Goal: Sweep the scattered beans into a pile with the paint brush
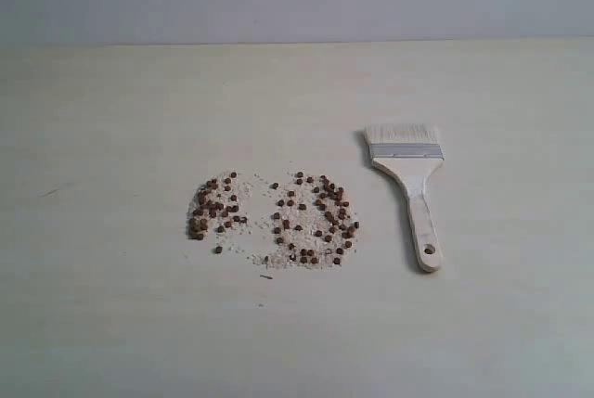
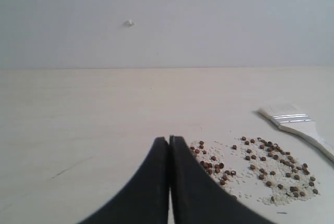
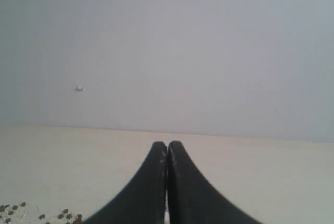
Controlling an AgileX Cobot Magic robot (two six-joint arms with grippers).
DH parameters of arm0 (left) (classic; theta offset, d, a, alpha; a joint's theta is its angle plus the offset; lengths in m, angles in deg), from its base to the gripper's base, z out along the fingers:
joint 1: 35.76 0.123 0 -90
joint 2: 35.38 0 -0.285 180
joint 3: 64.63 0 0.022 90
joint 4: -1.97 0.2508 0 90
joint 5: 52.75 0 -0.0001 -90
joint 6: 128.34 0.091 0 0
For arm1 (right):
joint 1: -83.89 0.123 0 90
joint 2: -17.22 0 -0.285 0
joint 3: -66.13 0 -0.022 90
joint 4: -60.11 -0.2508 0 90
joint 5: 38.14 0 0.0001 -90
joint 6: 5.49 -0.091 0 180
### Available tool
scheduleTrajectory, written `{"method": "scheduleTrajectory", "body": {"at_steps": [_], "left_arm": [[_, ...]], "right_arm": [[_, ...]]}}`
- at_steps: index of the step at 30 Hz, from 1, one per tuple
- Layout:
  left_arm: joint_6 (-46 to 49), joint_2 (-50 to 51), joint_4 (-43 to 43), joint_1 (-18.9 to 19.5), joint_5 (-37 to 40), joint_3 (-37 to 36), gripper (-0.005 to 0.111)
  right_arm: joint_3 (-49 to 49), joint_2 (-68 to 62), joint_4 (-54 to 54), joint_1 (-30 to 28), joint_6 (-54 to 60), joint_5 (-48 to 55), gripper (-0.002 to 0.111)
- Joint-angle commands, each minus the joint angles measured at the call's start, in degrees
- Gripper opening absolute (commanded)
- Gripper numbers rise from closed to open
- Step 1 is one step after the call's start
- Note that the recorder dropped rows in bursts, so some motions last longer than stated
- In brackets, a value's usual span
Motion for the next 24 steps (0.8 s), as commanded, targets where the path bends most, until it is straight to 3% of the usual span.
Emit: {"method": "scheduleTrajectory", "body": {"at_steps": [1,13,24], "left_arm": [[-0.4,-0.2,-0.3,0.1,0.0,0.0,0.000],[-0.4,-0.2,-0.3,0.1,0.0,0.0,0.000],[-0.4,-0.2,-0.3,0.1,0.0,0.0,0.000]], "right_arm": [[-0.2,0.4,-0.2,0.0,0.0,-1.6,0.000],[-0.2,0.4,-0.5,0.0,-0.1,-7.3,0.000],[-0.2,0.4,-15.9,0.0,-0.1,-6.4,0.000]]}}
